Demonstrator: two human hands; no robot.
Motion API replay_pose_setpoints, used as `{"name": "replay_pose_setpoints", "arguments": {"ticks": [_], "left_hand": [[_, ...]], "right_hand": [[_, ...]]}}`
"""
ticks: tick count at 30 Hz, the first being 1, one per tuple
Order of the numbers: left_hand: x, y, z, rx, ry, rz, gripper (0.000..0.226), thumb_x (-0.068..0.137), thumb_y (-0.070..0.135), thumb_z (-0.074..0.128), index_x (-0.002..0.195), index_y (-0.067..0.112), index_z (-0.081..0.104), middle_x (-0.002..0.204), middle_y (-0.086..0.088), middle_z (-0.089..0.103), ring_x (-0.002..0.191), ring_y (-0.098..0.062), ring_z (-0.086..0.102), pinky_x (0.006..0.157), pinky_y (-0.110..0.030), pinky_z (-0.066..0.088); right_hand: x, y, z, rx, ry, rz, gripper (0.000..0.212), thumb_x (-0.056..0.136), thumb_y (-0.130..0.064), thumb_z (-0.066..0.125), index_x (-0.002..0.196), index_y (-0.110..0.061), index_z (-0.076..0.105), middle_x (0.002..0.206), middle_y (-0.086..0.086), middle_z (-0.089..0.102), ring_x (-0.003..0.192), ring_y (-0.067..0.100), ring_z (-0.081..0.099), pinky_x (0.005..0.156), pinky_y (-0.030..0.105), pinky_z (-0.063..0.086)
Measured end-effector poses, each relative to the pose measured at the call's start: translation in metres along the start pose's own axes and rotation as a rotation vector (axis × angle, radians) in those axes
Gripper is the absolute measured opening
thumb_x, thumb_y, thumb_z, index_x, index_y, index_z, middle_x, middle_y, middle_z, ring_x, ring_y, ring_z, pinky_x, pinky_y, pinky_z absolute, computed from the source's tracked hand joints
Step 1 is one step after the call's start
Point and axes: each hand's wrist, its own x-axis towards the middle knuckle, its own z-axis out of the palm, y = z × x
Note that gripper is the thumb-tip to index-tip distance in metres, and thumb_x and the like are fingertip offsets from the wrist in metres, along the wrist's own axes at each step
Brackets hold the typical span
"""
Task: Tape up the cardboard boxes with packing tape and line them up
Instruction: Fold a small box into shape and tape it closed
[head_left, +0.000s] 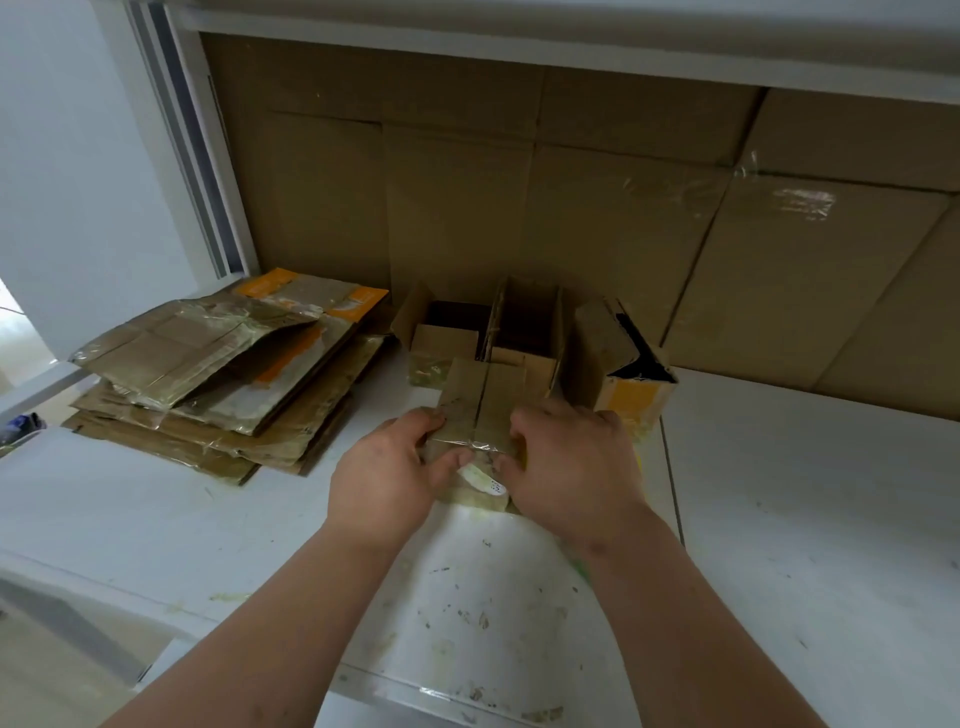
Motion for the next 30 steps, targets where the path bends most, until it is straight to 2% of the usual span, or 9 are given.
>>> {"name": "replay_pose_setpoints", "arguments": {"ticks": [3, 6, 10, 12, 14, 18, 21, 25, 30], "left_hand": [[0.000, -0.002, -0.002, -0.043, -0.001, 0.009, 0.050, 0.080, 0.051, 0.074, 0.123, 0.029, 0.066, 0.107, 0.008, 0.068, 0.086, -0.012, 0.067, 0.078, -0.033, 0.055], [0.002, -0.007, -0.005, -0.066, -0.013, 0.018, 0.048, 0.082, 0.047, 0.074, 0.126, 0.029, 0.066, 0.109, 0.006, 0.069, 0.087, -0.011, 0.066, 0.080, -0.031, 0.055], [0.007, -0.013, -0.009, -0.089, -0.038, 0.036, 0.046, 0.086, 0.042, 0.071, 0.131, 0.031, 0.063, 0.114, 0.005, 0.070, 0.086, -0.006, 0.065, 0.075, -0.018, 0.050], [0.011, -0.016, -0.014, -0.132, -0.037, 0.011, 0.046, 0.090, 0.038, 0.068, 0.135, 0.034, 0.059, 0.121, 0.006, 0.067, 0.090, -0.003, 0.064, 0.074, -0.011, 0.043], [0.015, -0.019, -0.020, -0.171, -0.047, -0.020, 0.046, 0.094, 0.034, 0.064, 0.139, 0.036, 0.054, 0.130, 0.008, 0.061, 0.101, -0.006, 0.061, 0.082, -0.016, 0.040], [0.023, -0.021, -0.020, -0.160, -0.084, -0.014, 0.047, 0.100, 0.027, 0.053, 0.146, 0.031, 0.046, 0.136, 0.003, 0.058, 0.103, -0.011, 0.057, 0.081, -0.021, 0.037], [0.018, -0.018, -0.017, -0.220, -0.167, 0.027, 0.048, 0.099, 0.035, 0.051, 0.146, 0.030, 0.043, 0.138, 0.004, 0.051, 0.124, -0.015, 0.051, 0.092, -0.027, 0.036], [0.012, -0.013, -0.015, -0.280, -0.221, -0.012, 0.080, 0.088, 0.048, 0.065, 0.154, 0.027, 0.025, 0.147, 0.000, 0.040, 0.130, -0.014, 0.043, 0.094, -0.024, 0.031], [0.015, -0.019, -0.017, -0.248, -0.257, 0.006, 0.080, 0.087, 0.051, 0.066, 0.154, 0.035, 0.025, 0.157, 0.000, 0.033, 0.138, -0.020, 0.041, 0.104, -0.032, 0.036]], "right_hand": [[-0.003, 0.009, -0.016, 0.119, -0.096, 0.109, 0.046, 0.082, -0.062, 0.058, 0.118, -0.034, 0.058, 0.112, -0.010, 0.057, 0.097, 0.014, 0.058, 0.084, 0.031, 0.044], [-0.010, 0.025, -0.027, 0.260, -0.240, 0.249, 0.054, 0.079, -0.060, 0.064, 0.127, -0.041, 0.050, 0.117, -0.013, 0.057, 0.103, 0.013, 0.056, 0.086, 0.032, 0.043], [-0.018, 0.040, -0.028, 0.602, -0.332, 0.268, 0.043, 0.077, -0.049, 0.075, 0.114, -0.045, 0.054, 0.107, -0.016, 0.058, 0.096, 0.005, 0.057, 0.081, 0.029, 0.051], [-0.023, 0.034, -0.027, 0.743, -0.355, 0.203, 0.037, 0.082, -0.036, 0.075, 0.115, -0.042, 0.058, 0.109, -0.014, 0.063, 0.097, 0.003, 0.061, 0.087, 0.032, 0.054], [-0.029, 0.024, -0.023, 0.901, -0.355, 0.179, 0.031, 0.085, -0.027, 0.073, 0.112, -0.037, 0.063, 0.107, -0.010, 0.070, 0.097, 0.007, 0.067, 0.092, 0.037, 0.055], [-0.042, -0.002, -0.003, 1.246, -0.318, 0.226, 0.029, 0.080, -0.029, 0.068, 0.109, -0.028, 0.071, 0.104, 0.000, 0.076, 0.098, 0.022, 0.072, 0.094, 0.051, 0.055], [-0.047, -0.013, 0.008, 1.357, -0.275, 0.247, 0.021, 0.084, -0.029, 0.068, 0.104, -0.031, 0.073, 0.104, 0.001, 0.076, 0.099, 0.027, 0.071, 0.095, 0.055, 0.053], [-0.052, -0.016, 0.012, 1.413, -0.237, 0.304, 0.032, 0.090, -0.025, 0.071, 0.122, -0.027, 0.066, 0.109, -0.004, 0.075, 0.102, 0.017, 0.071, 0.097, 0.045, 0.054], [-0.065, -0.011, 0.018, 1.468, -0.239, 0.343, 0.040, 0.087, -0.024, 0.073, 0.125, -0.022, 0.060, 0.110, -0.003, 0.073, 0.097, 0.013, 0.070, 0.080, 0.028, 0.057]]}}
